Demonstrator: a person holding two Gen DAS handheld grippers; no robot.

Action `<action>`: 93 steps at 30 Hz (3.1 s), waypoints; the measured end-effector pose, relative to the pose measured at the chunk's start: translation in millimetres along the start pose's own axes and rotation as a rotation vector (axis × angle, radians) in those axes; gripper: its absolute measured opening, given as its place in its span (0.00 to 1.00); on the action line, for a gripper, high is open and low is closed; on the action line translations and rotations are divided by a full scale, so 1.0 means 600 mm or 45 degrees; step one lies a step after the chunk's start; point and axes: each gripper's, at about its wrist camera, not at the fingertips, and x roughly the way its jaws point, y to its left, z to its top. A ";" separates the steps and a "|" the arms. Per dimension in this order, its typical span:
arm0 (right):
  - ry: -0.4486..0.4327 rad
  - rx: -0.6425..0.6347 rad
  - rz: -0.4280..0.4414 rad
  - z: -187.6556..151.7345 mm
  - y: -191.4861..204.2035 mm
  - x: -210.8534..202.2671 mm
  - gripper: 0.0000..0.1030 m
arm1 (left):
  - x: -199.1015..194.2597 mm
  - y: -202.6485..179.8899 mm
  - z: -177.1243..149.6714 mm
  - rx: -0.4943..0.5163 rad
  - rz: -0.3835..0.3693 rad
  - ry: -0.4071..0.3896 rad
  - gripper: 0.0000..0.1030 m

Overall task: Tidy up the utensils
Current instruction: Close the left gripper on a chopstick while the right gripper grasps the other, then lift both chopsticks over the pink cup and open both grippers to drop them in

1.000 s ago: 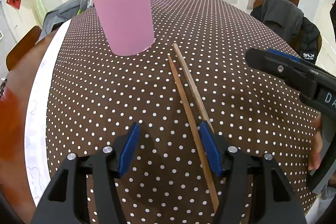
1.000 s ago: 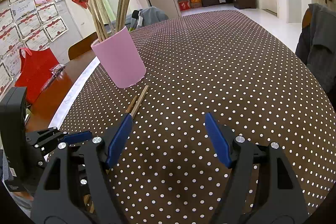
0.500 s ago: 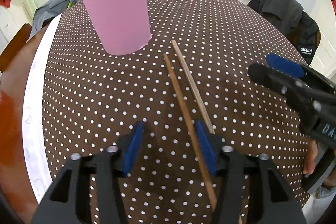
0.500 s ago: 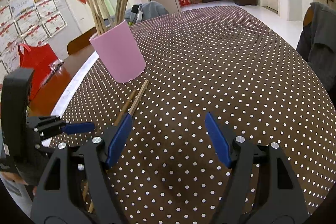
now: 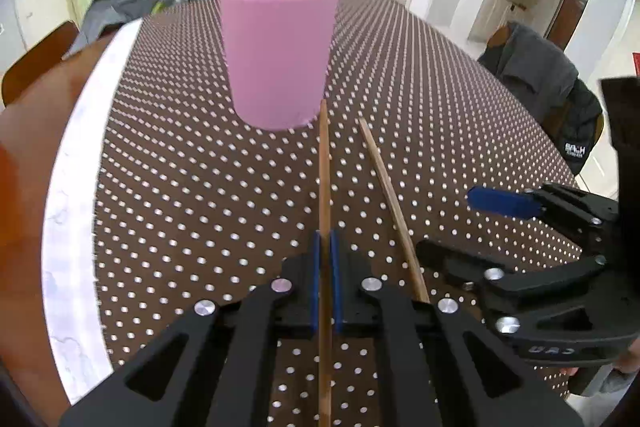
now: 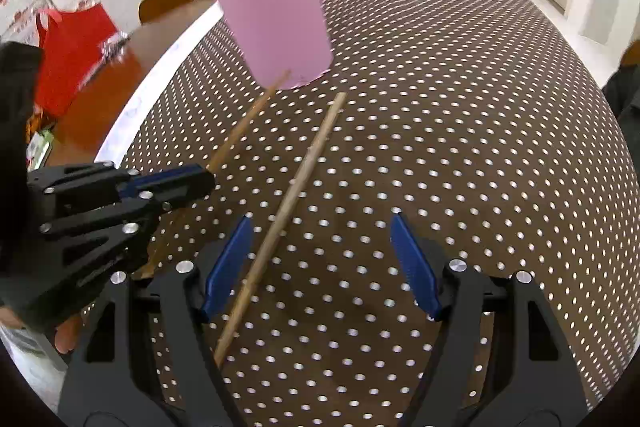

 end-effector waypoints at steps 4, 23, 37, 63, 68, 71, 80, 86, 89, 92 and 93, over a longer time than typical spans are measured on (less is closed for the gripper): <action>0.115 -0.065 -0.018 0.023 0.027 0.020 0.59 | -0.025 0.008 0.002 -0.013 0.023 -0.078 0.06; 0.210 -0.013 0.084 0.064 -0.040 0.027 0.06 | -0.094 -0.009 -0.021 -0.016 -0.160 -0.299 0.06; -0.566 0.100 0.381 0.079 -0.097 -0.183 0.06 | -0.212 -0.044 0.032 0.012 -0.243 -0.820 0.06; -1.351 -0.002 0.340 0.186 -0.015 -0.193 0.06 | -0.193 0.016 0.152 -0.161 -0.177 -1.415 0.06; -1.359 0.006 0.339 0.203 -0.013 -0.156 0.06 | -0.151 0.025 0.173 -0.162 -0.149 -1.412 0.06; -1.358 0.016 0.340 0.208 -0.014 -0.136 0.06 | -0.127 0.032 0.180 -0.166 -0.138 -1.404 0.06; -1.344 0.027 0.317 0.218 -0.022 -0.109 0.06 | -0.084 0.046 0.182 -0.176 -0.089 -1.368 0.06; -1.340 0.022 0.332 0.221 -0.019 -0.097 0.06 | -0.073 0.047 0.174 -0.174 -0.061 -1.350 0.06; -1.330 0.010 0.331 0.222 -0.016 -0.088 0.06 | -0.070 0.049 0.167 -0.180 -0.041 -1.344 0.06; -1.310 0.006 0.333 0.221 -0.013 -0.082 0.06 | -0.065 0.051 0.162 -0.187 -0.027 -1.320 0.06; -1.302 0.005 0.332 0.220 -0.013 -0.081 0.06 | -0.064 0.051 0.161 -0.188 -0.026 -1.315 0.06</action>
